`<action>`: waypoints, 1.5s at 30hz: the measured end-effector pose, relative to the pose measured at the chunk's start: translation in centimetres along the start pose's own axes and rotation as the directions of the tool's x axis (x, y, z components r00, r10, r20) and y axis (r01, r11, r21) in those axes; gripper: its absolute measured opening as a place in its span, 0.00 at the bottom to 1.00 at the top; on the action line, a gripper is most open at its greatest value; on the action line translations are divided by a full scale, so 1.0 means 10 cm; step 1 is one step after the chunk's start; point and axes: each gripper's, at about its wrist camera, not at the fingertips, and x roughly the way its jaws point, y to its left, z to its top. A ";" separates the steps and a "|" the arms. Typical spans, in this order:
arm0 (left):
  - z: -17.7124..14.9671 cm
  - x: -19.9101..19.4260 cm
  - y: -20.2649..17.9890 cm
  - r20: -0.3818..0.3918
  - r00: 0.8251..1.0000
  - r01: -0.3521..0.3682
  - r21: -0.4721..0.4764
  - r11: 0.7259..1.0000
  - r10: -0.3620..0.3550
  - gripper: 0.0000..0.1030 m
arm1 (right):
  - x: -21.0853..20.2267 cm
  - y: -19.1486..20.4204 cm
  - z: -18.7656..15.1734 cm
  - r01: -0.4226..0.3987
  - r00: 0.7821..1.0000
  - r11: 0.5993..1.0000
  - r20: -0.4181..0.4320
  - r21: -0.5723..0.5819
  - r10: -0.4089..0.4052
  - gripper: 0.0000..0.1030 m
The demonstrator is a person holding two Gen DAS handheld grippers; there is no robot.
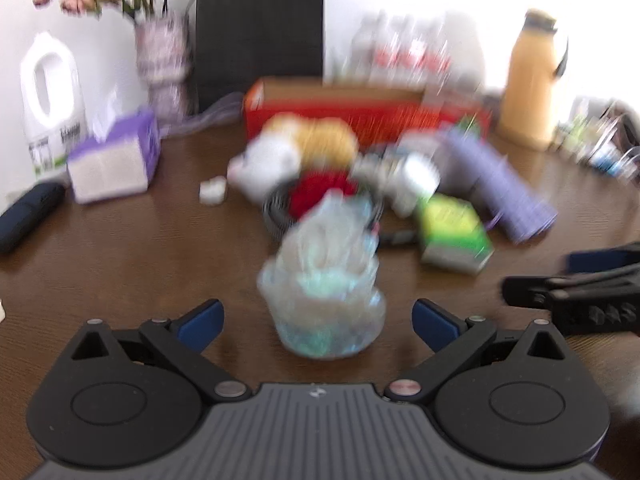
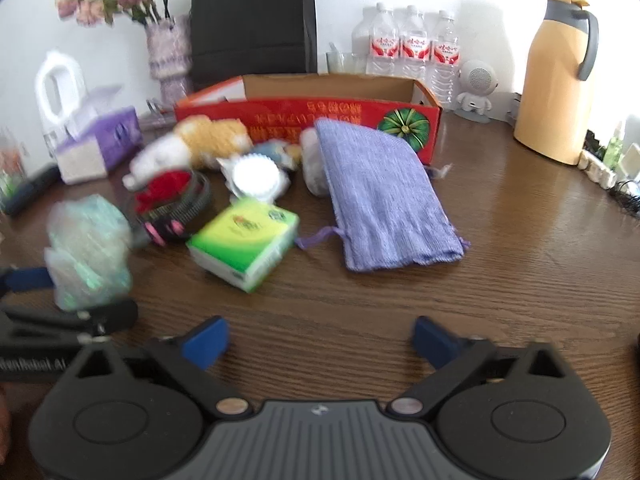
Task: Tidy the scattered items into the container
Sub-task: 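Grasp the plastic bag with the left tool while the right tool grasps the green tissue pack, then carry both items into the box and open both tools to release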
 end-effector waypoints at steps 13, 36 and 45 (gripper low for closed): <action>0.14 0.04 0.25 0.023 0.996 0.092 -0.012 0.996 -0.092 0.46 | 0.53 0.37 0.51 -0.063 0.998 0.997 -0.022 0.049 0.064 0.57; 1.37 -0.29 -0.03 0.334 0.928 0.153 0.060 0.986 -0.164 0.26 | -0.78 -0.41 1.05 -0.047 0.926 0.999 0.376 0.012 0.039 0.44; 2.71 0.72 0.07 0.185 0.968 0.175 -0.026 0.984 -0.168 0.26 | -0.70 -0.93 2.51 -0.018 0.911 1.000 0.411 0.015 0.011 0.45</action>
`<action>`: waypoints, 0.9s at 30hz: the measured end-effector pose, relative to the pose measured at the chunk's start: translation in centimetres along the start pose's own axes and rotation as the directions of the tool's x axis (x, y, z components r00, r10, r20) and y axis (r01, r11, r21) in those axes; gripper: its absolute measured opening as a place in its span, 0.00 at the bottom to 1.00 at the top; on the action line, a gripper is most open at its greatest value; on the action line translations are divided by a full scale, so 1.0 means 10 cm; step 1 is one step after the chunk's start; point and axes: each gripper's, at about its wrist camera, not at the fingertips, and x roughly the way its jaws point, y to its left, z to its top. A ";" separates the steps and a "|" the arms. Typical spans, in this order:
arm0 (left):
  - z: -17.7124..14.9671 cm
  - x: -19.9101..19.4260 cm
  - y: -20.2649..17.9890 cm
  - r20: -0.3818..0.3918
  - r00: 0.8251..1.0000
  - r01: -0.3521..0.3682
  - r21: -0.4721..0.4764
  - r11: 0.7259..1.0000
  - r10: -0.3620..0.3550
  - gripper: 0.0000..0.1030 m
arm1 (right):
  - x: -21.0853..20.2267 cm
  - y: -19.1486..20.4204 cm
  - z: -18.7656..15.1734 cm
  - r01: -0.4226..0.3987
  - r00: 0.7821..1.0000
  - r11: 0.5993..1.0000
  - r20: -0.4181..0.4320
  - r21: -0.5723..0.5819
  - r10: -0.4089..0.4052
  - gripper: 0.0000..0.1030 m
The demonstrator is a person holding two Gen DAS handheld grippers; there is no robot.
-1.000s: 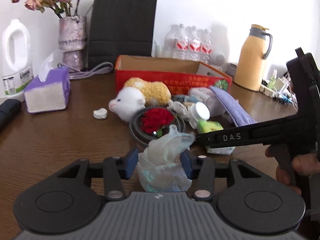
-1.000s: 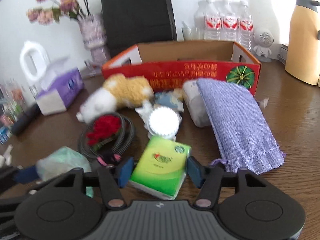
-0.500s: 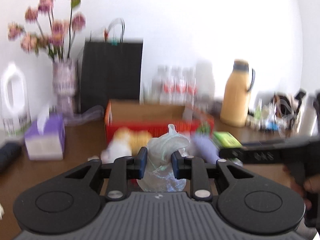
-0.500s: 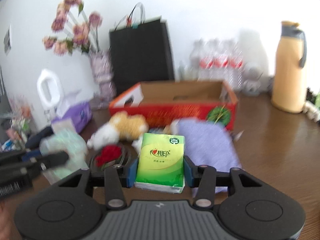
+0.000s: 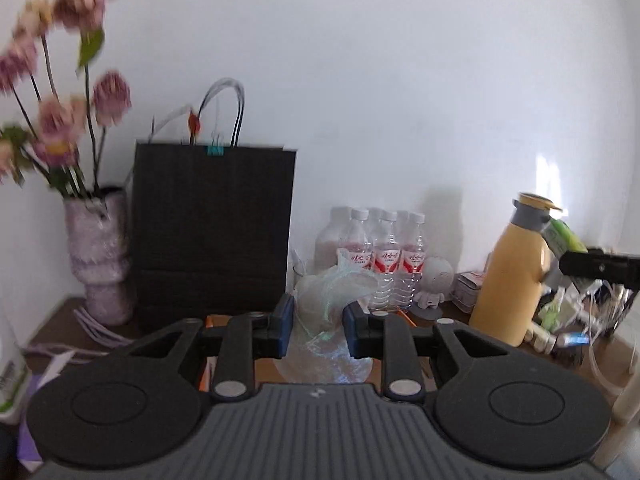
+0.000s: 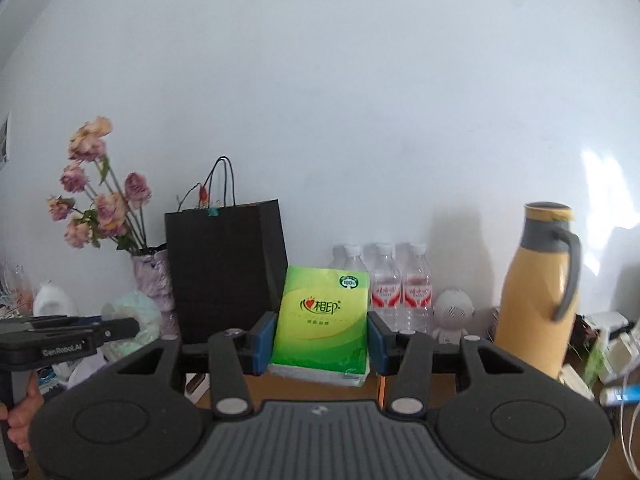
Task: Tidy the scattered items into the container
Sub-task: 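Carry both items into the box and open both tools to release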
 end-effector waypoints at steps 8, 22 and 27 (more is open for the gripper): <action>0.36 1.43 0.38 -0.351 0.936 -0.069 -0.065 0.995 0.042 0.26 | 1.81 -0.29 0.70 -0.083 0.883 0.987 -0.449 0.138 0.137 0.45; -0.36 2.77 0.65 -0.593 0.780 -0.140 0.145 0.979 0.200 0.31 | 3.90 -0.17 -0.86 0.077 0.571 0.997 -0.820 0.005 -0.040 0.45; -0.34 2.76 0.68 -0.602 0.776 -0.127 0.146 0.981 0.189 0.54 | 3.98 -0.12 -0.97 0.086 0.575 0.994 -0.812 -0.061 -0.099 0.54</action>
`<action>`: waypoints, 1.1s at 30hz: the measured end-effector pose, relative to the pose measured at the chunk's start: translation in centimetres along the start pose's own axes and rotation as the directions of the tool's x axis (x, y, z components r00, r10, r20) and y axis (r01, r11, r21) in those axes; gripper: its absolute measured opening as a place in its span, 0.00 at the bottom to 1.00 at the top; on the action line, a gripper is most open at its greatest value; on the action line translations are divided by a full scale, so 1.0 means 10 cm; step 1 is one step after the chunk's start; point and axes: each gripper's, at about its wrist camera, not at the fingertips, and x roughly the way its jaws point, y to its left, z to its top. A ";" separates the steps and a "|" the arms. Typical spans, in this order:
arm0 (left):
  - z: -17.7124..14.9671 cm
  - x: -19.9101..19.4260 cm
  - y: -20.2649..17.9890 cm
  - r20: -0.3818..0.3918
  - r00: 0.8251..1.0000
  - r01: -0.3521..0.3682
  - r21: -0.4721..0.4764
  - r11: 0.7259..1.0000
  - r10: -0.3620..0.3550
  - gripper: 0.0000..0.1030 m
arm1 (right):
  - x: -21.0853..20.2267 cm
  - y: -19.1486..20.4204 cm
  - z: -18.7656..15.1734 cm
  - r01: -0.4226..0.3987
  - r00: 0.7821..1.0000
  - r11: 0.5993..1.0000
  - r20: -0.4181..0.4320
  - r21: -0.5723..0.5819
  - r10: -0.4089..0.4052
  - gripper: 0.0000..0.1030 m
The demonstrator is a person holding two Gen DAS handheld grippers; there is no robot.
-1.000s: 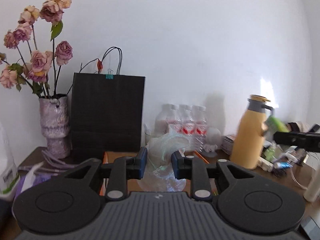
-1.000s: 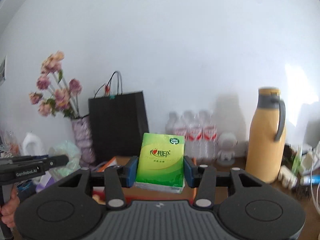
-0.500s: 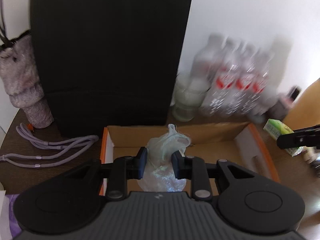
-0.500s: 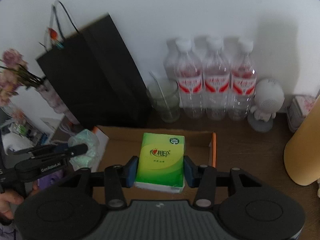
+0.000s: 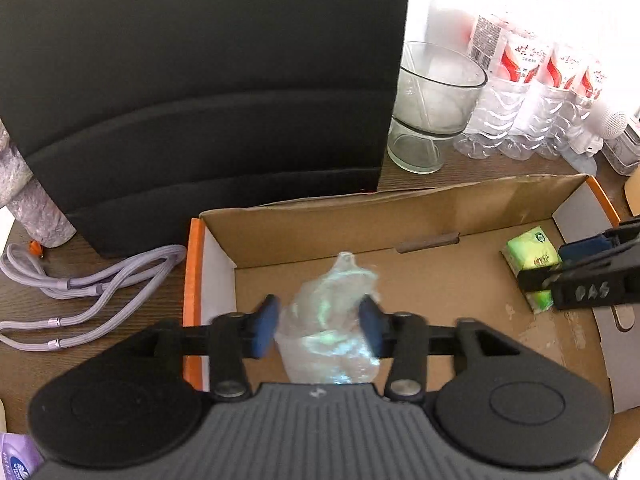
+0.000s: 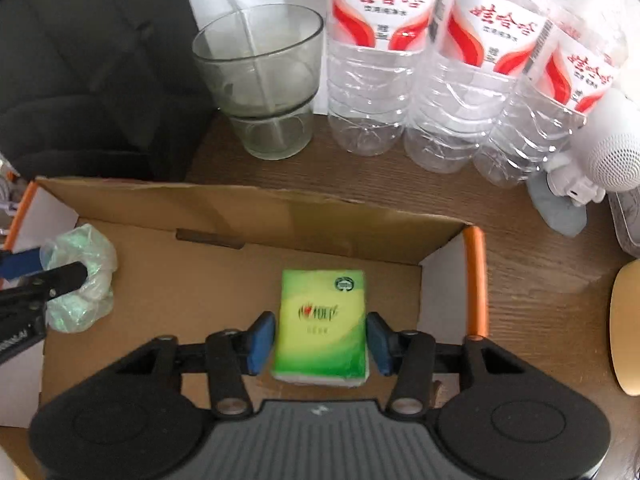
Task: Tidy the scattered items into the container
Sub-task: 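Carry both items into the box and open both tools to release, then withdraw both tools from the box back toward the table items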
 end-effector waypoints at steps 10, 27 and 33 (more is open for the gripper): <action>0.07 -0.79 -0.02 0.066 0.998 0.026 -0.068 0.997 -0.021 0.79 | -1.02 -0.03 -0.12 -0.063 0.994 0.997 0.092 0.048 0.058 0.81; -1.30 -2.51 -0.27 0.689 0.713 -0.015 -0.166 0.986 0.127 1.00 | -2.22 -0.07 -1.45 -0.162 0.783 0.982 0.619 0.094 0.070 0.89; -1.86 -2.40 -0.52 0.737 0.658 -0.095 -0.120 0.988 0.153 1.00 | -2.01 0.29 -2.16 0.026 0.631 0.999 0.775 0.038 -0.046 0.90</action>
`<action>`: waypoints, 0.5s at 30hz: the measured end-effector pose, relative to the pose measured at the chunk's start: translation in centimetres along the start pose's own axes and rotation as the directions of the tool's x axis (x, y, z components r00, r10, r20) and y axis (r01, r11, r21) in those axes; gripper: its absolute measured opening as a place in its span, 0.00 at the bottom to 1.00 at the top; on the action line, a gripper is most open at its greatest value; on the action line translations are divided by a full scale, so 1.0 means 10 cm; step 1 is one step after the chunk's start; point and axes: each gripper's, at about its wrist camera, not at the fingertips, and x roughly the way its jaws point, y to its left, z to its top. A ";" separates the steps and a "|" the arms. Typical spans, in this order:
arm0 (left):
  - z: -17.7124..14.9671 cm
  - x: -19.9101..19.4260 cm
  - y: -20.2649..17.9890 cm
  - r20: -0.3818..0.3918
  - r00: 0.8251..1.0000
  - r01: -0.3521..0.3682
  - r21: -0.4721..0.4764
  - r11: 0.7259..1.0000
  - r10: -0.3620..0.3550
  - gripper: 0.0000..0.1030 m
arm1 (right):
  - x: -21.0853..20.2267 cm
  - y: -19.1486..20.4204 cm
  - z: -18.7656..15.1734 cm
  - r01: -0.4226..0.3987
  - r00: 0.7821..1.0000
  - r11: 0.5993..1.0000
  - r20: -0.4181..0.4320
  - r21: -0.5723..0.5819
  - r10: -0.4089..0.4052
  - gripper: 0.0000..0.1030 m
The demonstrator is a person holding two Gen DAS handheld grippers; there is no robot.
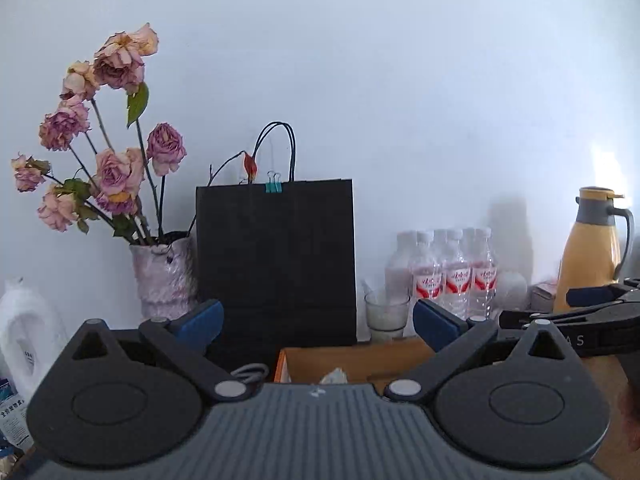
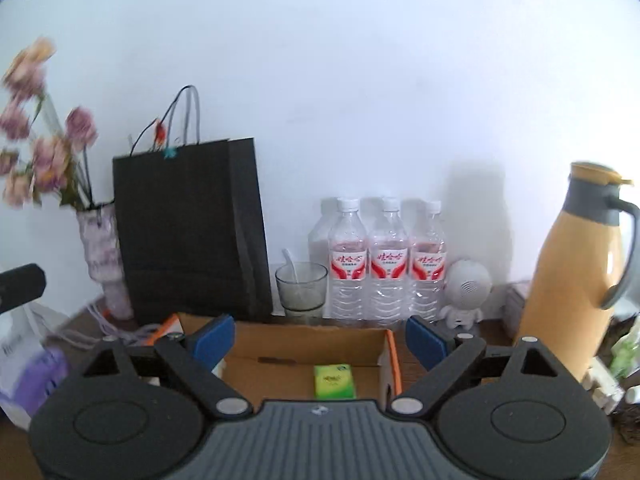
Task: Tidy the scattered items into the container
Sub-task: 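Withdraw both tools from the box back toward the table items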
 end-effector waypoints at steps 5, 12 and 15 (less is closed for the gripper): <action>-0.15 -0.16 0.08 -0.016 1.000 0.018 -0.026 1.000 -0.018 1.00 | -0.25 0.07 -0.19 -0.015 0.997 1.000 0.071 0.012 0.014 0.90; -0.30 -0.65 0.10 -0.008 1.000 0.023 -0.054 0.998 -0.023 1.00 | -0.83 0.28 -0.41 -0.018 0.994 0.999 0.111 -0.042 0.023 0.90; -0.48 -1.01 0.06 -0.006 0.999 0.053 -0.028 0.998 -0.053 1.00 | -1.21 0.32 -0.63 -0.048 0.992 0.995 0.110 -0.084 0.057 0.98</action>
